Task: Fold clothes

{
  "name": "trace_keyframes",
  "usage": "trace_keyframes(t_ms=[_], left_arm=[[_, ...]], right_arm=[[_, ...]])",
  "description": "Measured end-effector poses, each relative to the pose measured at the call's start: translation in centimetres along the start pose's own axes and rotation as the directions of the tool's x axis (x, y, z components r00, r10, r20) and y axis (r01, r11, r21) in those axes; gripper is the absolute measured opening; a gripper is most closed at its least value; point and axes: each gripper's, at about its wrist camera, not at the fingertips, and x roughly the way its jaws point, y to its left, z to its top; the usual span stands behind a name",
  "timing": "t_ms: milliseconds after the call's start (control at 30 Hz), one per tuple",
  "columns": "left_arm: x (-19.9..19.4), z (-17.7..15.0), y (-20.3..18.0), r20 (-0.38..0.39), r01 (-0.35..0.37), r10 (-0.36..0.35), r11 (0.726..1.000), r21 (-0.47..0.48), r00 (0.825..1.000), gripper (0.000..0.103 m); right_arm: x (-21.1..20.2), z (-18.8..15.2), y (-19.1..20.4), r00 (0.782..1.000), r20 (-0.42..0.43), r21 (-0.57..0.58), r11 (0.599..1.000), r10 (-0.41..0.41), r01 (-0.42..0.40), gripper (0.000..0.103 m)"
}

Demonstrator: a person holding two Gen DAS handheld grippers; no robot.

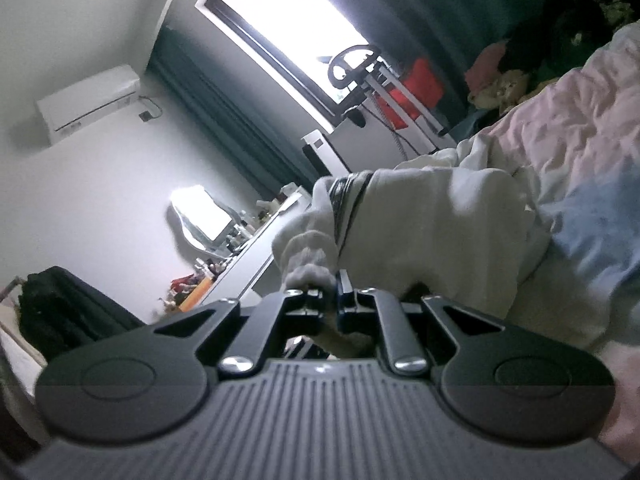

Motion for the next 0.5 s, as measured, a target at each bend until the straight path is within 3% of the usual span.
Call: trace_keyframes(t_ms=[33,100,333,400,500], left_arm=[[0.1,0.3,0.3,-0.005,-0.005,0.005,1.000,0.002,1.000,0.030],[0.3,0.9,1.1,-0.030,-0.003,0.003,1.000,-0.012,1.000,0.021],[1.5,3.1,8.8,-0.162,-0.086,0.049,0.969,-0.230,0.986,0.018],[1.6,3.6,11.6,-0.201,-0.087,0.027,0.950,-0.299,0.979,0.017],[0.9,4.4,16.3,-0.215,-0.106,0.038,0.943,-0.315,0.976,0.016]], right_arm=[[0.1,-0.1,0.0,1.000,0.000,0.000,1.000,0.015,-0.015,0.011],[0.2,-0.2,0.3,0.999,-0.002,-0.004,0.999,0.049,-0.049,0.012],[-0.1,-0.8,2.3,0.982,0.000,-0.072,0.980,0.187,-0.187,0.016],[-0.6,-0.8,2.6,0.977,0.015,-0.080,0.974,0.212,-0.210,0.034],[-0.7,-1.1,2.3,0.979,0.017,-0.056,0.978,0.204,-0.203,0.044]])
